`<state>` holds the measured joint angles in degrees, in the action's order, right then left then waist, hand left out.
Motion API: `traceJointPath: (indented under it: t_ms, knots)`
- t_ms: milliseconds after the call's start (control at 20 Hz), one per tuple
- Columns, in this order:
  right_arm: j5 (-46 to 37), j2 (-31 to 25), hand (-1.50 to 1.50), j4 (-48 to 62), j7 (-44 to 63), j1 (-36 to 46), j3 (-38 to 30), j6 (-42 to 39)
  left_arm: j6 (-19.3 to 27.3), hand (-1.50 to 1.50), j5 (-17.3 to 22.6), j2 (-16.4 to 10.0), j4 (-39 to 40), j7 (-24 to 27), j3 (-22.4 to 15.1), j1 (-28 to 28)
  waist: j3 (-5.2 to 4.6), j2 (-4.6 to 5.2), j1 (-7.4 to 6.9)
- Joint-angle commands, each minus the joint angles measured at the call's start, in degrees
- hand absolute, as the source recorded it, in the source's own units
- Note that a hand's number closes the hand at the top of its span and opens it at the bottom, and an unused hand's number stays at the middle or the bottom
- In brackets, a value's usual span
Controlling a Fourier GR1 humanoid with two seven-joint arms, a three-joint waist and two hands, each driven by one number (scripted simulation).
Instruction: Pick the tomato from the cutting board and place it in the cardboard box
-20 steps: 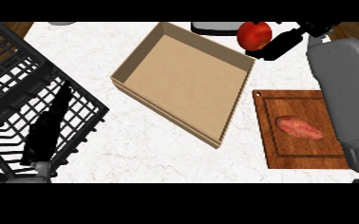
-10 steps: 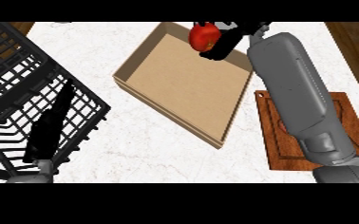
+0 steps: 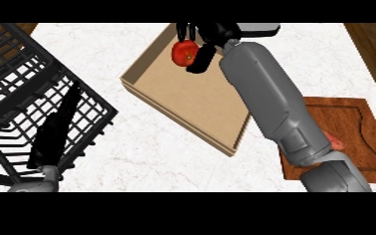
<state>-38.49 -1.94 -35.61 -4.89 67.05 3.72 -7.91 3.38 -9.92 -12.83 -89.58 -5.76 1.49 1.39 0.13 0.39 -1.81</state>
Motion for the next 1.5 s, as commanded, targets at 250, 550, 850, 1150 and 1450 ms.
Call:
traceJointPath:
  t_ms: [250,550,850,1150,1450]
  knots:
    - [6.1,1.9,-1.5,13.9,-4.4,2.2,2.8,8.5,-1.5,0.0,0.1,1.6,4.0,0.8,-0.8,3.1,-0.16,0.51,-1.33]
    - [16.4,1.9,-1.5,12.5,-7.7,1.5,-6.9,14.8,1.4,0.0,-2.4,3.9,3.0,1.5,-2.5,0.7,-0.11,0.72,-1.42]
    - [24.1,-1.6,-1.5,13.2,-11.6,3.1,-17.1,11.2,-1.5,0.0,-0.4,0.3,0.2,0.1,0.5,0.2,-0.08,0.44,-0.43]
    - [29.5,-10.5,-1.5,15.7,-12.3,3.4,-24.1,8.7,-0.5,0.0,-1.0,2.1,-0.3,-1.0,-0.4,0.9,-0.08,0.52,-0.24]
    - [32.5,-21.7,-1.5,19.2,-12.4,1.8,-28.7,3.9,-1.4,0.0,-0.5,1.9,1.4,2.7,0.2,-1.5,-0.07,0.87,-0.73]
